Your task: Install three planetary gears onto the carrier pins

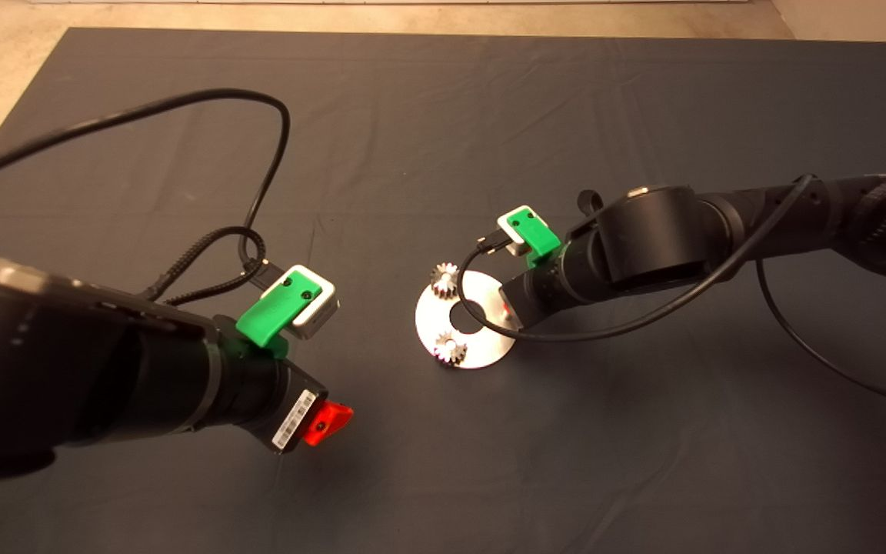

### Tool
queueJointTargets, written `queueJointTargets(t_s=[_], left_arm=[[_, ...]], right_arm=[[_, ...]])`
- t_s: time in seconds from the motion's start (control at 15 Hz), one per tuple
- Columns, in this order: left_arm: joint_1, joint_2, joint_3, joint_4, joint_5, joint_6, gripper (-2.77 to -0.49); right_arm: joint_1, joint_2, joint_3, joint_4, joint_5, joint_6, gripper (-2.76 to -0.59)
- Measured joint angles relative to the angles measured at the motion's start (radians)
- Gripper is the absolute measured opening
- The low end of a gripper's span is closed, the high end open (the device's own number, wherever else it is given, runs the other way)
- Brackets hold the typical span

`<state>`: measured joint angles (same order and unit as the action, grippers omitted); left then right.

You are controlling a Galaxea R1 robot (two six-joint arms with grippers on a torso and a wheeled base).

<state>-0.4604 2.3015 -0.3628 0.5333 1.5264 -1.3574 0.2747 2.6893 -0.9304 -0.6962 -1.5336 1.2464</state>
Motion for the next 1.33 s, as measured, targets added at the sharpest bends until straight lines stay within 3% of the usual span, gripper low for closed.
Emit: queueJointTargets(t_s=[0.47,0.87,1.33], left_arm=[[0.0,0.0,0.0,0.0,0.0,0.0,-0.64],[0.0,0.0,0.0,0.0,0.0,0.0,-0.64],[0.0,0.0,0.0,0.0,0.0,-0.004,-0.64]], right_arm=[[0.0,0.015,-0.016,0.02,0.0,0.0,-2.31],[0.014,0.015,-0.014,0.058,0.0,0.0,-2.31],[0.014,0.015,-0.011,0.065,0.0,0.0,-2.31]])
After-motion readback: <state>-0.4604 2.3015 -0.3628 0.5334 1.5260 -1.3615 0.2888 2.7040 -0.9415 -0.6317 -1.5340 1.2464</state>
